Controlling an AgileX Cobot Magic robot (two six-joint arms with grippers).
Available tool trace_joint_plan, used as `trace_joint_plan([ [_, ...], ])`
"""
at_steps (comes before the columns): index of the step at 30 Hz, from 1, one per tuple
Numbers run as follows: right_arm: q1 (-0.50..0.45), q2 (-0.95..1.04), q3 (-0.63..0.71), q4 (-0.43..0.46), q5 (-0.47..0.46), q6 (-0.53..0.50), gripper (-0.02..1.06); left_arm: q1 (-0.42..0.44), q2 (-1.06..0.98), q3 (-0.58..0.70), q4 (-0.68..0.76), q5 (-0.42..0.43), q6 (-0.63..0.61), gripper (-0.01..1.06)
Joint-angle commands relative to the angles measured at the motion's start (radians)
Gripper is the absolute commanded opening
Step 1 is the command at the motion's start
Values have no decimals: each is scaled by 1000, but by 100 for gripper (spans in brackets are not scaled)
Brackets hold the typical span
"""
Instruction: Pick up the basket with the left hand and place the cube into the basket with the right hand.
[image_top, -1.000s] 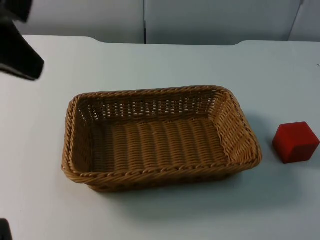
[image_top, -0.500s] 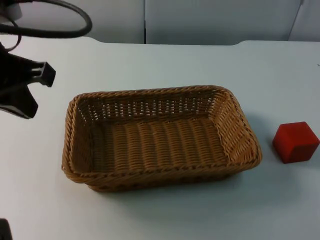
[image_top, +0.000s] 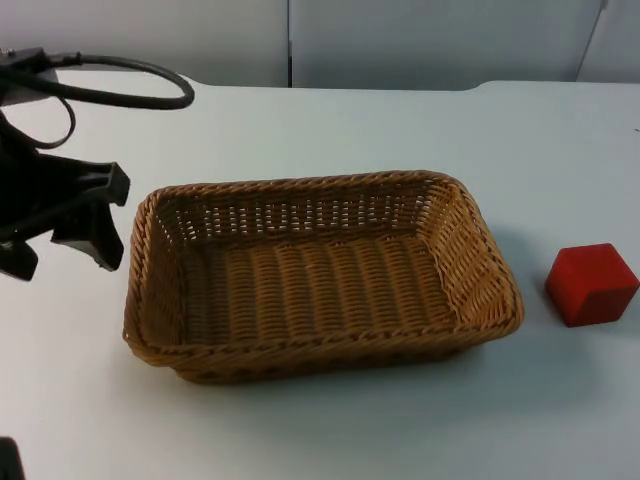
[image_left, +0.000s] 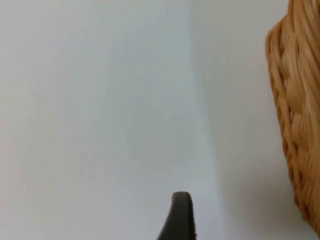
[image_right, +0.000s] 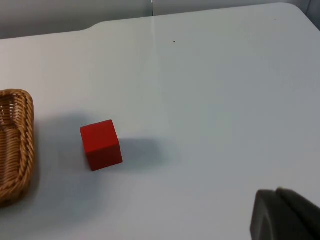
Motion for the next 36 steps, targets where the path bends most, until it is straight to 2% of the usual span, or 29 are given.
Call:
trace_joint_plan([
  [1, 3, -3, 8, 4, -7, -7, 0, -7, 7, -12, -27, 6, -3, 69],
  [9, 3, -3, 8, 4, -7, -7, 0, -7, 7, -68, -238, 61, 131, 69],
  [22, 3, -3, 8, 4, -7, -7, 0, -7, 148, -70, -252, 74, 204, 69],
  [28, 3, -3, 8, 4, -7, -7, 0, -7, 207, -70, -348, 58, 286, 68],
  [29, 3, -3, 8, 4, -7, -7, 0, -7, 212, -70, -372, 58, 308, 64],
  [30, 3, -3, 8, 4, -7, -7, 0, -7, 219, -70, -403, 58, 341, 55],
  [31, 3, -3, 8, 4, -7, -7, 0, -7, 219, -70, -403, 58, 341, 55],
  [32, 3, -3, 8, 4, -7, -7, 0, -7, 223, -70, -423, 58, 371, 41],
  [34, 3, -3, 8, 4, -7, -7, 0, -7, 227, -70, -452, 45, 412, 0],
  [36, 3, -3, 8, 4, -7, -7, 0, -7, 227, -70, -465, 32, 414, 0],
])
